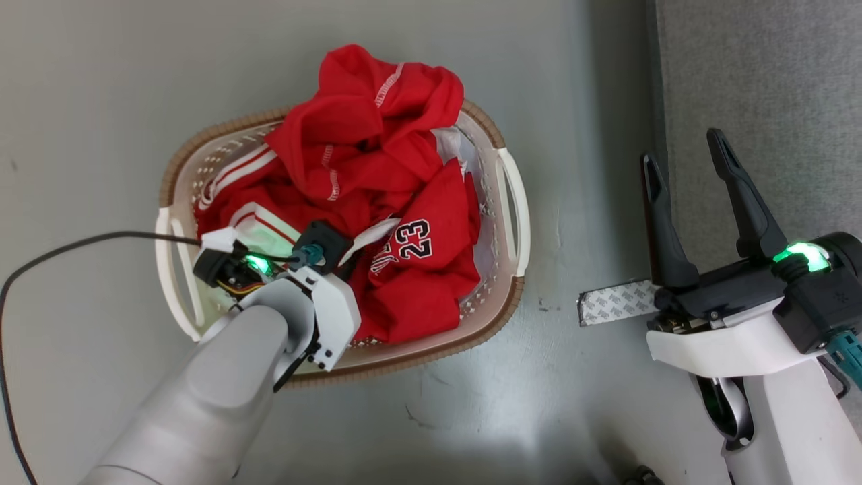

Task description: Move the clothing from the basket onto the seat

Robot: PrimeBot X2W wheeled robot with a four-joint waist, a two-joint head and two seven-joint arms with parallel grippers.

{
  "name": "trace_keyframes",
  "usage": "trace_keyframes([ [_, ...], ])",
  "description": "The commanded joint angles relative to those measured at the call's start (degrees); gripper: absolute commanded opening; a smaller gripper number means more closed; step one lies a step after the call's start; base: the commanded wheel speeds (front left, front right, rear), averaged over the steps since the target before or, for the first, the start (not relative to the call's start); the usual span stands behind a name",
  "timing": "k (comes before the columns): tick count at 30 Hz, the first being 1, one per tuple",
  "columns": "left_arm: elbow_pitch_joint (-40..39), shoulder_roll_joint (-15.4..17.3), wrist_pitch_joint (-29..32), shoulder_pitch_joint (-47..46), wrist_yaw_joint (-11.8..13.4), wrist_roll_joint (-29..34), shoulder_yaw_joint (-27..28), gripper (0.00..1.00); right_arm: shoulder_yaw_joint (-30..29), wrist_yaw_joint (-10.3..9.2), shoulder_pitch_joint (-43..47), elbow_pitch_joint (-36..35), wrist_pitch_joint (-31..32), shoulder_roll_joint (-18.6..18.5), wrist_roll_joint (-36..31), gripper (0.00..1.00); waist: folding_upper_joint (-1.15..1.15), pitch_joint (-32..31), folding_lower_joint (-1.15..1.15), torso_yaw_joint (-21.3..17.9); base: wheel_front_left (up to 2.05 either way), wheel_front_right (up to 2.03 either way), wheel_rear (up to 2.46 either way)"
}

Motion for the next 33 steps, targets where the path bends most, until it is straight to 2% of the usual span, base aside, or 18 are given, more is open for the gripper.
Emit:
trace_keyframes([
  [1,0.4,0.1,-1.1,-0.3,0.2,-1.3,-0.4,0.0,-0.4,-0.12,1.0,0.5,0.0,-0.1,0.4,1.0,0.0,-0.9,0.0,0.1,0.0,0.0,0.0],
  [11,-2.0,-0.5,-8.0,7.3,0.3,-6.8,1.7,0.0,-2.0,-0.12,4.9,3.3,0.0,-0.1,1.5,1.0,0.0,-13.8,0.0,2.9,0.0,0.0,0.0],
  [19,-11.2,-0.1,-8.5,17.2,1.7,-10.3,2.4,0.0,-4.0,-0.12,10.3,6.4,0.0,-0.1,1.9,1.0,0.0,-26.8,0.0,7.0,0.0,0.0,0.0],
  [26,-22.8,1.7,-5.2,24.0,5.3,-12.0,2.4,0.0,-4.5,-0.12,15.5,8.8,0.0,-0.1,2.9,1.0,0.0,-37.5,0.0,9.8,0.0,0.0,0.0],
  [33,-34.0,4.9,-1.1,27.8,9.7,-13.0,3.7,0.0,-3.7,-0.12,19.5,10.6,0.0,-0.1,3.4,1.0,0.0,-45.4,0.0,10.5,0.0,0.0,0.0],
])
